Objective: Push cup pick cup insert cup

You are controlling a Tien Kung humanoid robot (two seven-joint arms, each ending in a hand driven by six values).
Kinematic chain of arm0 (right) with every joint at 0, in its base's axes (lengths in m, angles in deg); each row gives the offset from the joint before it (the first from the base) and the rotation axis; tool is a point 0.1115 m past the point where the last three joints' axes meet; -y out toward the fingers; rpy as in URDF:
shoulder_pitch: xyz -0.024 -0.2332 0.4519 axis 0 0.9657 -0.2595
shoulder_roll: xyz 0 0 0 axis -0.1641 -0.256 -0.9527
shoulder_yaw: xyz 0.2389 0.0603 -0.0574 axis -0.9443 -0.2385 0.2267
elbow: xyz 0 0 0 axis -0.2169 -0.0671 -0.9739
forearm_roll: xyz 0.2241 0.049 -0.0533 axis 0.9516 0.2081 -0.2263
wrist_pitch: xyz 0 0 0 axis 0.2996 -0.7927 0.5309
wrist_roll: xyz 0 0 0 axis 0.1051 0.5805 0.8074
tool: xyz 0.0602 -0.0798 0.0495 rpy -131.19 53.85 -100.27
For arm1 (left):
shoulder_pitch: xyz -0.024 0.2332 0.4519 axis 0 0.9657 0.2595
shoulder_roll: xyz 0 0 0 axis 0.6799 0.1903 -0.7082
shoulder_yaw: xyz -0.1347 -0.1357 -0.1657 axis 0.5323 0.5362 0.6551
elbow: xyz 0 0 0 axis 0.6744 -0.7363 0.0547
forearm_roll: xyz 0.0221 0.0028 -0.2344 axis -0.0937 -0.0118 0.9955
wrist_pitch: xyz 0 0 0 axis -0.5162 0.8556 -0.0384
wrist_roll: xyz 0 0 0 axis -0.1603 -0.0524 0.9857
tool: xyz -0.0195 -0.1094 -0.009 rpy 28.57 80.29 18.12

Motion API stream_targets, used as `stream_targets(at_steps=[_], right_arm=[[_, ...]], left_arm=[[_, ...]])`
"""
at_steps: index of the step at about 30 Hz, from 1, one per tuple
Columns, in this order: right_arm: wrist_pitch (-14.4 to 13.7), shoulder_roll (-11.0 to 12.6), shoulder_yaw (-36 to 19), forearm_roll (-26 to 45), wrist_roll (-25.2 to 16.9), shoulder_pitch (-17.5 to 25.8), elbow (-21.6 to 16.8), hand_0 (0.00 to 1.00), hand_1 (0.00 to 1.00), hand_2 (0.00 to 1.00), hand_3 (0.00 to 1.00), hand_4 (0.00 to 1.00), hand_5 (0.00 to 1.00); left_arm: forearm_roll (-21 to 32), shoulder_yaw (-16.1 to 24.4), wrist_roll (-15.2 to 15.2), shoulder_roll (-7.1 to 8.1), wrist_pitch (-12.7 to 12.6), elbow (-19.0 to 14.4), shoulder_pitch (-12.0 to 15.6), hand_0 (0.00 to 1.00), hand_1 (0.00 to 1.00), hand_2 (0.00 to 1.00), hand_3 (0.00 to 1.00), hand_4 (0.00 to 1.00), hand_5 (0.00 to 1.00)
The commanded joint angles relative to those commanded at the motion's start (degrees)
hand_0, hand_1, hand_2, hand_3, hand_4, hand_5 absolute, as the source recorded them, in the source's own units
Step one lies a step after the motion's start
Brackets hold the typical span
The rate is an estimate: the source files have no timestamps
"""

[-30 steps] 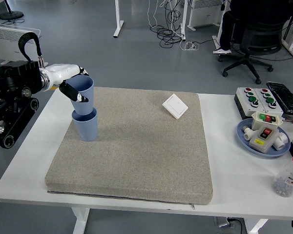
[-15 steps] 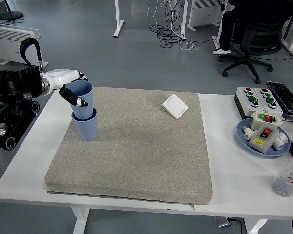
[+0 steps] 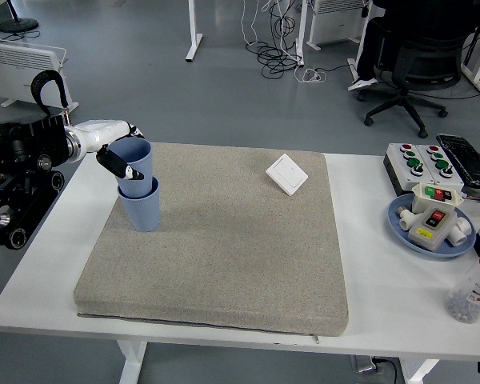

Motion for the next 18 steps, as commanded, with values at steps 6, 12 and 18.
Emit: stream_targets(at_steps=[6, 12, 18], right_arm=[[0.00, 0.00, 0.00, -0.03, 0.00, -0.06, 0.00, 0.692, 0.598, 0.619, 0.548, 0.109, 0.470], [0.00, -0.01, -0.06, -0.10, -0.03, -0.13, 0.00, 0.691, 0.600, 0.619, 0.548, 0.109, 0.470], [-0.02, -0.02, -0.17, -0.17, -0.07, -0.21, 0.00, 0.692, 0.598, 0.619, 0.548, 0.109, 0.469]], left_arm=[[-0.48, 0.06, 0.19, 0.00, 0.35, 0.47, 0.00, 0.753, 0.831, 0.945, 0.850, 0.950, 0.529], [-0.31, 0.15, 0.43, 0.01, 0.21, 0.80, 0.06, 0.808, 0.871, 0.998, 0.917, 0.989, 0.568], [-0.15, 0.24, 0.57, 0.01, -0.45, 0.91, 0.25, 0.824, 0.886, 0.998, 0.936, 0.998, 0.597]])
